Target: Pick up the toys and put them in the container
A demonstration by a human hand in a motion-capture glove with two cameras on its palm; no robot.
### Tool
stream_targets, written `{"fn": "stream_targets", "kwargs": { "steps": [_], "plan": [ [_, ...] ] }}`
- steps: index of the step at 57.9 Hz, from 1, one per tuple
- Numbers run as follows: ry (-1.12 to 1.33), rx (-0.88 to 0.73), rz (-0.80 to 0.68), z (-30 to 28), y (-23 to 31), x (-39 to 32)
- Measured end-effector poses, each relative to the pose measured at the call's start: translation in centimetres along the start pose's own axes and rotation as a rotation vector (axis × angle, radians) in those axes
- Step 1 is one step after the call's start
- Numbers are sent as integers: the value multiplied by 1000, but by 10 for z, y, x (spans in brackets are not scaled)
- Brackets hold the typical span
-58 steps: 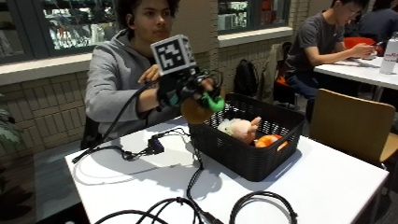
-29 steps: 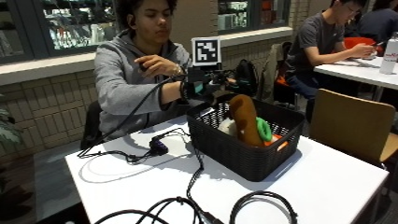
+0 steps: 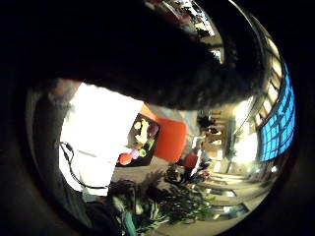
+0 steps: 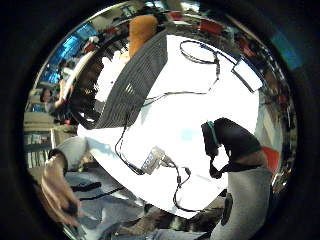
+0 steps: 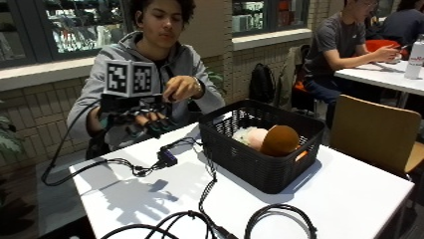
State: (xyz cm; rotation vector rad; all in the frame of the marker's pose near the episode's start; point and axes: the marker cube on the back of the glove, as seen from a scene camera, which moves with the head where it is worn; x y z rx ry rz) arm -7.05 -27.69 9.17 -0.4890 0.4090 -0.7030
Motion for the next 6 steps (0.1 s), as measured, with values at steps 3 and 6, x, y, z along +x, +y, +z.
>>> {"fn": "stream_targets", "kwargs": {
  "steps": [3, 6],
  "plan": [
    [-49, 6, 46, 5, 17, 12],
    [-71, 8, 66, 10, 28, 17]
  ]
}}
